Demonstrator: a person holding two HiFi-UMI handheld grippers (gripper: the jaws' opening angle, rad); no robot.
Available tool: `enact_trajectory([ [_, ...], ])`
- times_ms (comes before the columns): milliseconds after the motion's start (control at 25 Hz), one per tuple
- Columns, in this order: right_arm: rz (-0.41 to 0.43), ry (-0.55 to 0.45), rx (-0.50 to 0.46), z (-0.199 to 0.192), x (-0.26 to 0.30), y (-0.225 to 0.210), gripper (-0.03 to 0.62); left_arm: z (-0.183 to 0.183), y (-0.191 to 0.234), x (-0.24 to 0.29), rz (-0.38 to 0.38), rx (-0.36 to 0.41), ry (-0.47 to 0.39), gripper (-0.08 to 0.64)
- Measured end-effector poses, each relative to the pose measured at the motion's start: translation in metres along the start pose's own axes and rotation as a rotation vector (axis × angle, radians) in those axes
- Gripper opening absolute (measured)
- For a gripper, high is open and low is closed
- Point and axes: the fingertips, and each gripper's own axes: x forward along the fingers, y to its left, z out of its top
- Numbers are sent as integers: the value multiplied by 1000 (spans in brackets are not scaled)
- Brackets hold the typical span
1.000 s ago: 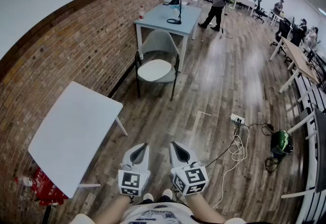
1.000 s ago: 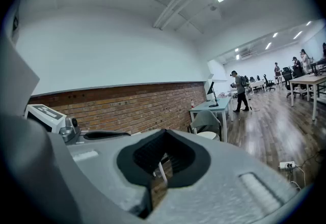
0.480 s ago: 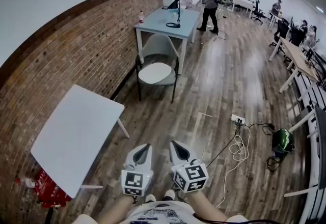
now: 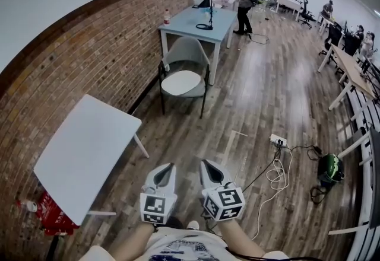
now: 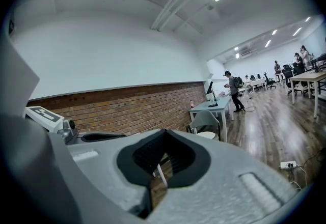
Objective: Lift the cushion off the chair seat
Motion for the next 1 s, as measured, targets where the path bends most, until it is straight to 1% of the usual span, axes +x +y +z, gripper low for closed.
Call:
enact_trajectory([
  [280,-7,13,16,-1,26,-28,-2,-7,9,38,-9,-19,22,-9],
  [480,-13,45,19,-4,71,-51,-2,-12,32,85,-25,-36,28,-9],
  [640,-22,58,2,9,127,-71,-2,-7,69,139,-36,-46,20,-9],
  [800,-37,57,-8,25,191,-89,-2,3,116,191,-48,-44,9,-9],
  [1000,-34,78,-1,37,274,-102,-2,10,177,252,-49,-43,25,-9],
])
